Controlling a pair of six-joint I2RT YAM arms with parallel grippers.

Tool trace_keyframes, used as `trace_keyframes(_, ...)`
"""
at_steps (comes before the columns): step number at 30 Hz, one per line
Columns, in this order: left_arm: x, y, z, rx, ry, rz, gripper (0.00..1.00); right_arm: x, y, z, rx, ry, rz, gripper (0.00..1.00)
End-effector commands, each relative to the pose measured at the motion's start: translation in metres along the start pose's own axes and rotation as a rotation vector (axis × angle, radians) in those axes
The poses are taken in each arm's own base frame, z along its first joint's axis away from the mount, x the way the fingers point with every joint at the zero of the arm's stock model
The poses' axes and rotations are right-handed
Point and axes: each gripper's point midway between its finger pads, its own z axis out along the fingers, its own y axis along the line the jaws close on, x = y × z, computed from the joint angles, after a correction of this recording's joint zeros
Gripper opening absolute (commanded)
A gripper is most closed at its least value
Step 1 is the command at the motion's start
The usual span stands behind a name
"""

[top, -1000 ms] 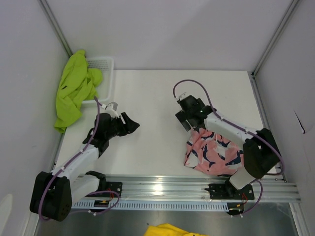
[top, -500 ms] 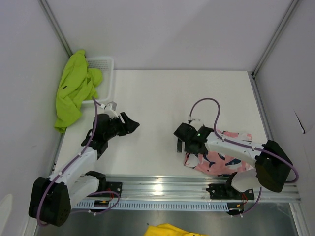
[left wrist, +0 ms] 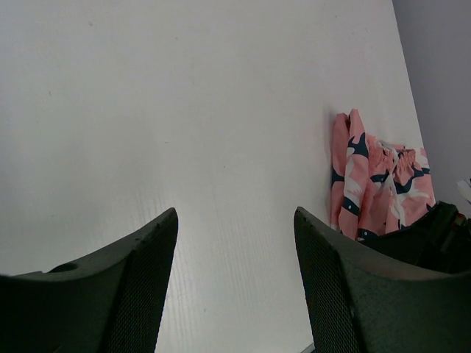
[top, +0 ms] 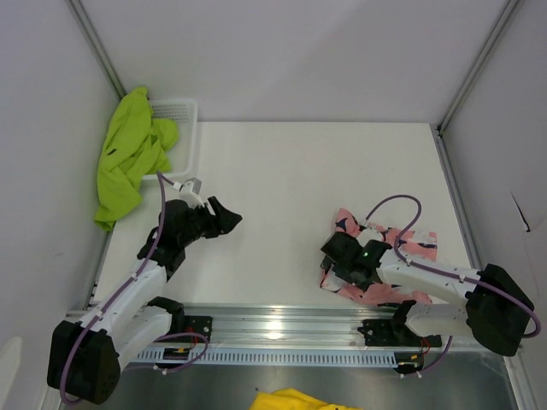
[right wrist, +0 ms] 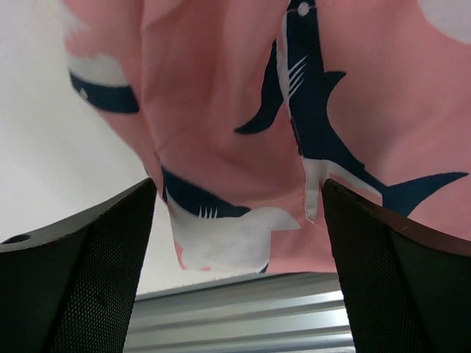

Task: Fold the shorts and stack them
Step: Neatly place the folded shorts to the corner

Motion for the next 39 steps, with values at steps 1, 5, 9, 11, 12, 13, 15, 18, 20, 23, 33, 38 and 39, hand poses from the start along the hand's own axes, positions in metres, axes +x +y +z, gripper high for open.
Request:
trace_keyframes(1, -0.005, -0.008, -0.004, 0.018, -0.011, 0.015, 0.67, -0.009, 0.008, 0.012, -0.037, 0.002, 0.053, 0.94)
trace_keyframes(5, -0.007, -0.010, -0.005, 0.021, -0.018, 0.023, 0.68, -0.017, -0.009, 0.026, 0.006, 0.044, -0.015, 0.93)
trace_keyframes(9, -0.006, -0.009, -0.005, 0.020, -0.015, 0.021, 0.68, -0.021, -0.029, 0.030, 0.034, 0.024, -0.095, 0.93)
trace_keyframes(11, -0.005, -0.008, -0.004, 0.018, -0.011, 0.020, 0.68, -0.018, -0.032, 0.032, 0.008, 0.024, -0.137, 0.95)
trace_keyframes(12, -0.003, -0.007, -0.004, 0.016, -0.005, 0.017, 0.68, -0.017, -0.039, 0.036, 0.012, 0.026, -0.148, 0.96)
trace_keyframes(13, -0.001, -0.006, -0.003, 0.015, 0.001, 0.016, 0.68, -0.018, -0.039, 0.035, -0.013, 0.027, -0.146, 0.97)
trace_keyframes(15, 0.000, -0.007, -0.003, 0.016, 0.006, 0.014, 0.68, -0.025, -0.048, 0.039, -0.013, 0.027, -0.168, 0.99)
trace_keyframes(18, 0.001, -0.008, -0.002, 0.021, 0.010, 0.016, 0.68, -0.032, -0.048, 0.041, -0.036, 0.046, -0.166, 0.99)
trace_keyframes(20, 0.000, -0.008, -0.003, 0.016, 0.004, 0.018, 0.68, -0.031, -0.044, 0.043, -0.056, 0.069, -0.212, 0.99)
trace_keyframes(23, 0.001, -0.007, -0.004, 0.016, 0.002, 0.024, 0.68, -0.032, -0.047, 0.048, -0.009, 0.085, -0.229, 1.00)
trace_keyframes(33, 0.003, -0.007, -0.004, 0.023, 0.008, 0.028, 0.68, -0.022, -0.064, 0.065, 0.242, 0.178, -0.280, 1.00)
trace_keyframes(38, 0.012, -0.005, -0.006, 0.022, 0.035, 0.015, 0.68, -0.023, -0.063, 0.050, 0.262, 0.155, -0.291, 1.00)
trace_keyframes(39, 0.017, -0.007, -0.006, 0.031, 0.047, 0.010, 0.68, -0.026, -0.061, 0.044, 0.256, 0.130, -0.283, 0.99)
